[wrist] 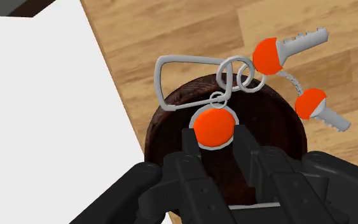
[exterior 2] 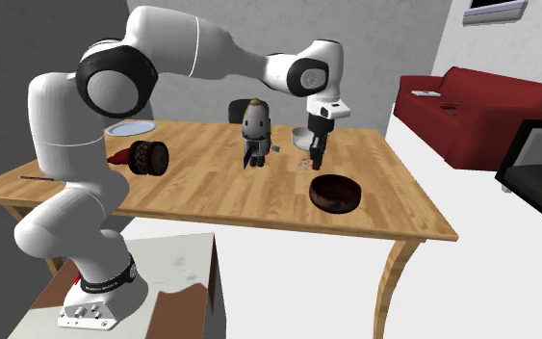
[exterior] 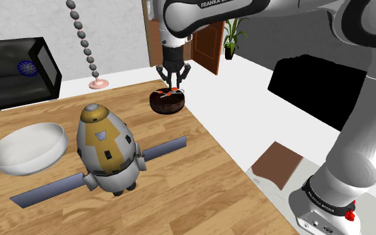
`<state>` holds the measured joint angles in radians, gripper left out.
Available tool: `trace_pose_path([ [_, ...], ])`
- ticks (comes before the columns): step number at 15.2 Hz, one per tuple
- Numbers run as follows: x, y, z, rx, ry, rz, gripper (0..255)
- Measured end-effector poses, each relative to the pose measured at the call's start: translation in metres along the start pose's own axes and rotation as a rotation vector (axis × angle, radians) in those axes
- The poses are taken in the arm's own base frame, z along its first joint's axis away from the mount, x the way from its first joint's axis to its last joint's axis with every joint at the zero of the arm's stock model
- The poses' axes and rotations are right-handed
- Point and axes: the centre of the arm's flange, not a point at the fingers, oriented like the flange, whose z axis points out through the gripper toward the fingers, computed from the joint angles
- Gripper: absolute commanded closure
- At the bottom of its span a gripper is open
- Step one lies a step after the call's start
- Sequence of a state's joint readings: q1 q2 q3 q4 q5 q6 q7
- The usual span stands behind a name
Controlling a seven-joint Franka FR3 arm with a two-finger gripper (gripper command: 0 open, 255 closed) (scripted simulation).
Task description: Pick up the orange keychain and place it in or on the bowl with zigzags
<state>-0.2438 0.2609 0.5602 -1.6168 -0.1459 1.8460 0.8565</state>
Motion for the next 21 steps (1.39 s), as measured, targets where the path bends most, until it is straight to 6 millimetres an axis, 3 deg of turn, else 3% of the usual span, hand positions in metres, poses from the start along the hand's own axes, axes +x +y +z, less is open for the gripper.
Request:
trace_pose_path([
  [7, 0.091, -0.006, 0.001, 0.000, 0.000, -0.001, 255],
  [9, 0.098, -0.005, 0.010, -0.001, 0.000, 0.000, 255],
  [21, 0.099, -0.005, 0.072, 0.000, 0.000, 0.000, 255],
])
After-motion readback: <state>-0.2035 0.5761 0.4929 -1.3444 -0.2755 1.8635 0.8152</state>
